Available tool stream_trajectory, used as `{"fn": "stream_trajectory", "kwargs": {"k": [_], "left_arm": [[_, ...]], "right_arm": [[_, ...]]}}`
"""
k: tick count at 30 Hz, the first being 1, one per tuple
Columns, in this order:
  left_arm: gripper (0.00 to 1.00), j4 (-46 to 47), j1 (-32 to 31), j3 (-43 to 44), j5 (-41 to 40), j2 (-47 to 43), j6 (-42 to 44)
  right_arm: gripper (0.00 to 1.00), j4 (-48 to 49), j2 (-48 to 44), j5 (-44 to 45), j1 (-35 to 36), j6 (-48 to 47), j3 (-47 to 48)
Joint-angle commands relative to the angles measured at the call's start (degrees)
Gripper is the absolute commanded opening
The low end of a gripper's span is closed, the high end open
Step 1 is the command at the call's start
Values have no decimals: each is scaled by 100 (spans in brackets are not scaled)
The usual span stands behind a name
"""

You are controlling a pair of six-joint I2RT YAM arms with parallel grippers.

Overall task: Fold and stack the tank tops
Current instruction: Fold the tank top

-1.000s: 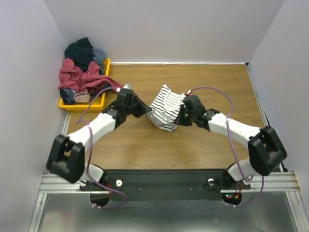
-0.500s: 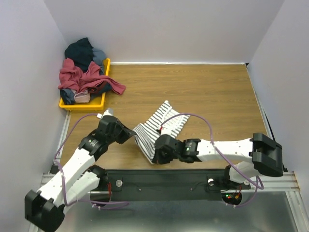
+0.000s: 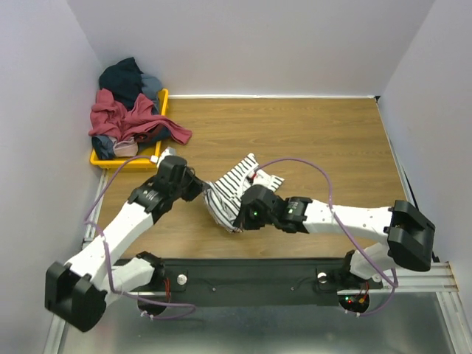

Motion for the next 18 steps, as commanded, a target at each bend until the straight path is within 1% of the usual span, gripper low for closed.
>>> {"fn": "stream_trajectory", "kwargs": {"k": [1,2,6,8,9,10,11,13,15,18], "left_arm": [[0,863,35,611,-41,634,154],[0,943,35,803,116,810,154],[0,1320,43,1358,275,1819,207],[0,1444,35,1701,337,2163,233],[0,1497,35,1815,372,2496,251],[0,1515,35,2077,407,2664,277],[0,1541,26,2210,434,3014,277],[0,1620,35,2439,574,3359,312],[0,1708,26,2703,653,3832,418],[0,1752,70,2827,750,4150,497]], "right_arm": [[1,-2,-267,-215,-638,-412,174],[1,-11,-267,-303,-771,-465,174],[1,-2,-224,-681,-1351,-711,200],[1,-2,-145,-778,-1738,-887,209],[1,6,-109,-814,-1870,-940,200],[1,15,-31,-1032,-2149,-1045,191],[1,68,31,-1103,-2283,-1107,183],[1,129,145,-1323,-2651,-1195,156],[1,217,312,-1403,-2793,-1301,156],[0,261,479,-1507,-2820,-1371,174]]}}
